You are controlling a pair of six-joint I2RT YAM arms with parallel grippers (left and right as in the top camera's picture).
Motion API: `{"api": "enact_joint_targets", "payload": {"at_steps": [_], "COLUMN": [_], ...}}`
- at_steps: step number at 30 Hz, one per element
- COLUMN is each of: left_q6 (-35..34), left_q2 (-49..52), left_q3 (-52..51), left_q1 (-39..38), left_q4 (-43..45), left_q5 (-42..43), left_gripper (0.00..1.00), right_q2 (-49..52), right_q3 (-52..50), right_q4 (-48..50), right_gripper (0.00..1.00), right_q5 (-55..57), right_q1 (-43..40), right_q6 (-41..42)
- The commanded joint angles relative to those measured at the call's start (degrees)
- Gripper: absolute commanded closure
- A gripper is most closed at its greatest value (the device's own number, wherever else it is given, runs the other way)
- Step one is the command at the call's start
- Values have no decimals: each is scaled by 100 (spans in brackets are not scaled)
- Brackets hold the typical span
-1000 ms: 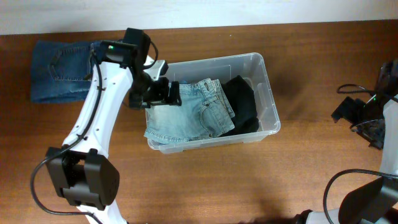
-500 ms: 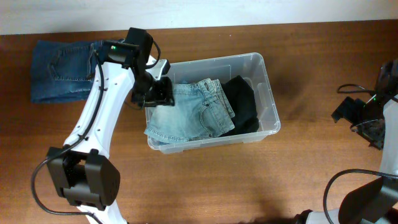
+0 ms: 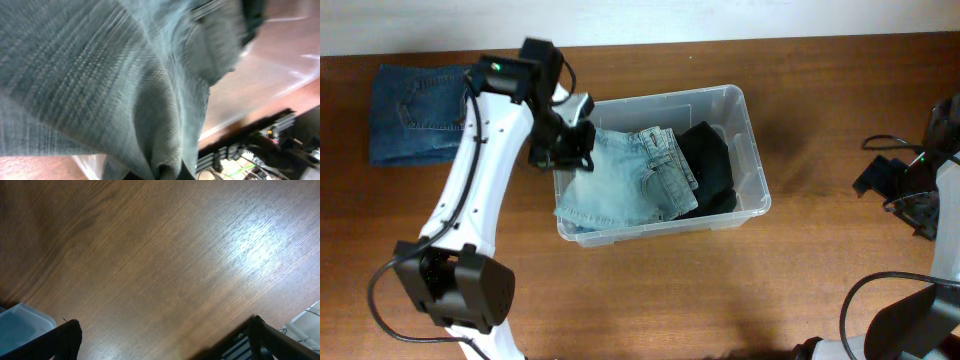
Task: Pack container
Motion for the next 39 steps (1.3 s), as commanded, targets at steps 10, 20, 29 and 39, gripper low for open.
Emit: {"api": "enact_joint_targets", "payload": {"at_steps": [10,20,29,39], "left_q6": [-107,-654,-826,-826], "left_q2": [-125,-116,-101,514], "left_q3": [3587,3825,3825,3825], "left_q1": [-448,-1440,-1895,-2192], "left_q4": [-284,1436,2610,3652], "left_q5": [1246,1845,1648,1486], "left_gripper": [99,99,99,99], "right_q2": [0,0,0,0], "right_q3": [-4,-4,-4,-4], "right_q4": [9,9,9,9], "right_gripper": [1,2,2,2], "right_q5": [9,9,9,9], "right_q1": [-4,-4,-4,-4], "right_q6": [48,48,48,48]}}
